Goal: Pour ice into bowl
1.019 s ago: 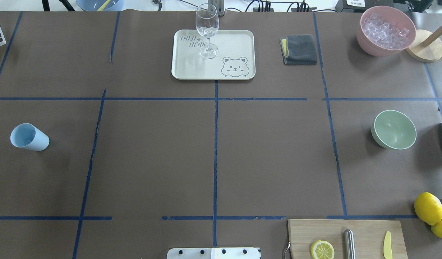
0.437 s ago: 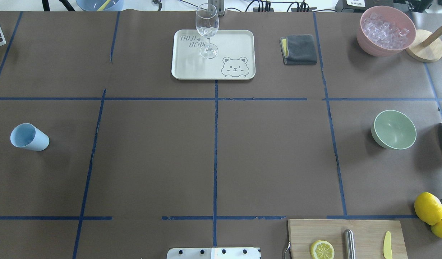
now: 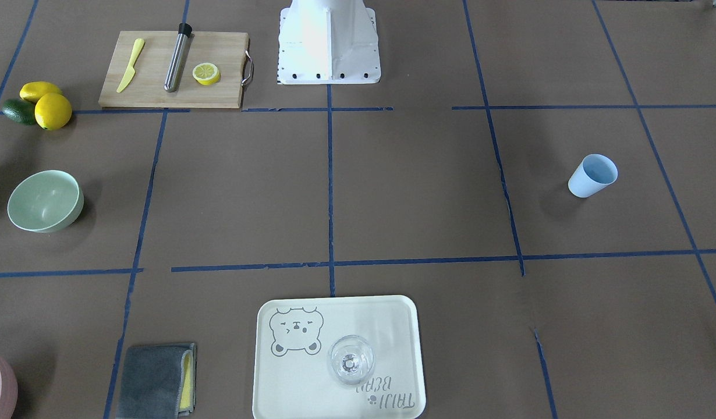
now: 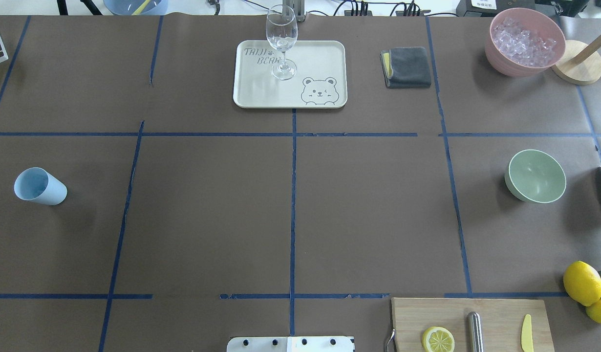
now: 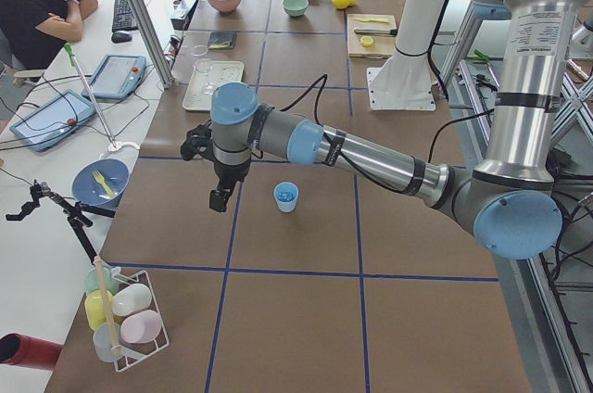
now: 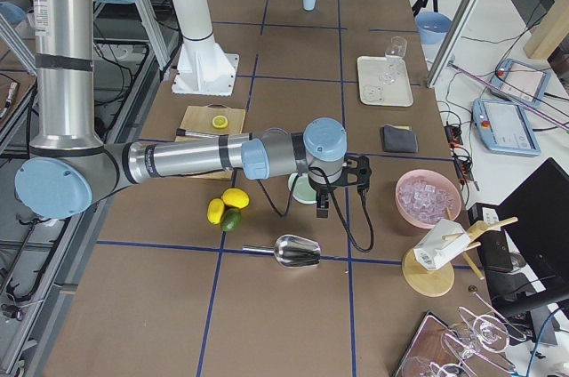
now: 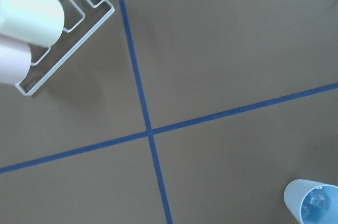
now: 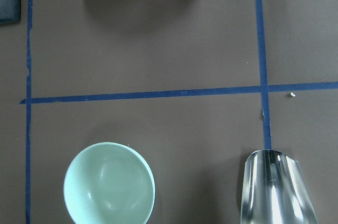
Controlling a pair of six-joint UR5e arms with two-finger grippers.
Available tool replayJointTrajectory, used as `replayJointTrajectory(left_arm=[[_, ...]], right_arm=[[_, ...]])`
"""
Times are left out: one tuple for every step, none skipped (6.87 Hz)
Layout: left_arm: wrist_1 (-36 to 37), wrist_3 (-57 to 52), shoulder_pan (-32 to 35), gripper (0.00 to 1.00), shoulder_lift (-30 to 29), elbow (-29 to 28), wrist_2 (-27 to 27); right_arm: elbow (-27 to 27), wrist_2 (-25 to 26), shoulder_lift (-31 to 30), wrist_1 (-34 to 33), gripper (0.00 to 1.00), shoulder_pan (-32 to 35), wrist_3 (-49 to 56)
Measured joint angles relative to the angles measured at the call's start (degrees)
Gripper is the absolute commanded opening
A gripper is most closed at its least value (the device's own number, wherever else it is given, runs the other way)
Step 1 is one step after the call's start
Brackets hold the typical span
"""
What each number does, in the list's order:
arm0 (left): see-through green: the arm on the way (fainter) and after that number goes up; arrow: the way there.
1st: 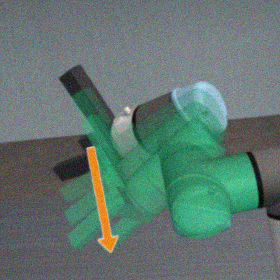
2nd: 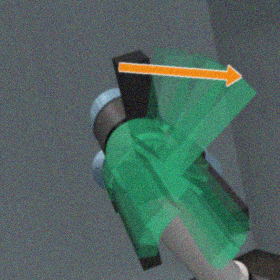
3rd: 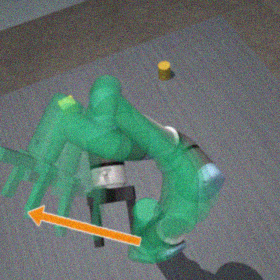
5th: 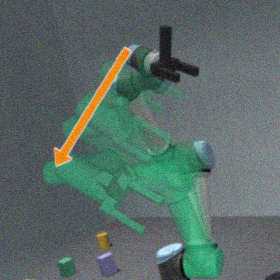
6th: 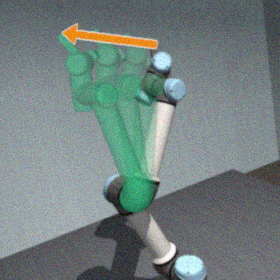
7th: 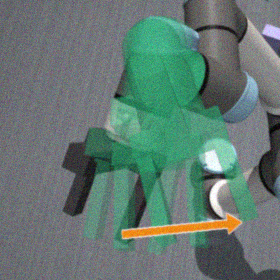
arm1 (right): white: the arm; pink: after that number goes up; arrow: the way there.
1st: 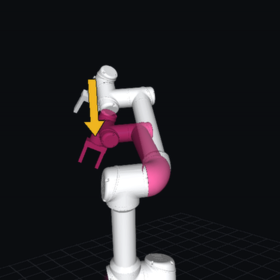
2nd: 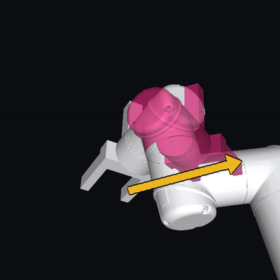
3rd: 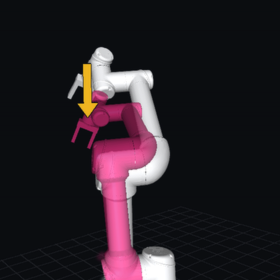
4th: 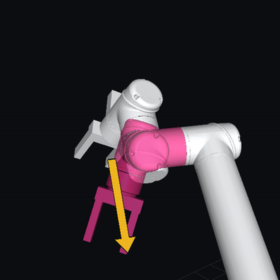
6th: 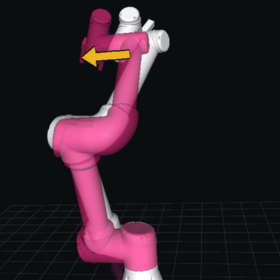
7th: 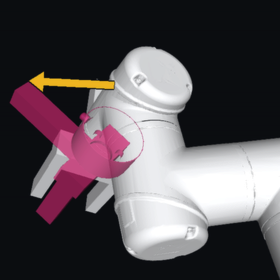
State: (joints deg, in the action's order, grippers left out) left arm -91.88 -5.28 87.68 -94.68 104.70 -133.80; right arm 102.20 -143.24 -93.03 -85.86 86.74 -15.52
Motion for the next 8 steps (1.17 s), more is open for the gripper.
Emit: replayJointTrajectory(left_arm=[[-2.8, 0.3, -0.3, 1.0, 0.0, 0.2, -0.1], [-5.0, 2.0, -0.6, 1.0, 0.0, 0.5, 0.0], [-8.5, 5.4, -0.8, 1.0, 0.5, 0.8, 0.2], [-12.5, 8.1, -1.0, 1.0, 1.5, 0.8, 0.3], [-16.3, 9.6, -1.1, 1.0, 2.7, 0.8, 0.5], [-18.8, 10.2, -1.1, 1.0, 3.7, 0.9, 0.5], [-19.9, 10.3, -1.1, 1.0, 4.2, 0.9, 0.5], [-20.4, 10.4, -1.1, 1.0, 4.5, 0.9, 0.5]], right_arm=[[-0.1, 0.1, -0.3, 3.5, 1.0, -2.5, -4.0], [-0.3, 1.2, -1.2, 8.5, 1.0, -5.8, -8.2], [-0.6, 3.5, -3.0, 15.4, 1.0, -9.8, -13.3], [-2.1, 5.9, -4.6, 22.6, 1.0, -13.2, -17.7], [-5.3, 8.5, -5.7, 30.8, 1.0, -16.5, -22.0], [-9.7, 10.5, -6.0, 39.0, 1.0, -19.3, -26.2], [-13.4, 12.2, -5.5, 45.0, 1.0, -21.7, -29.2], [-15.5, 13.8, -4.8, 47.8, 1.0, -23.8, -31.6]])
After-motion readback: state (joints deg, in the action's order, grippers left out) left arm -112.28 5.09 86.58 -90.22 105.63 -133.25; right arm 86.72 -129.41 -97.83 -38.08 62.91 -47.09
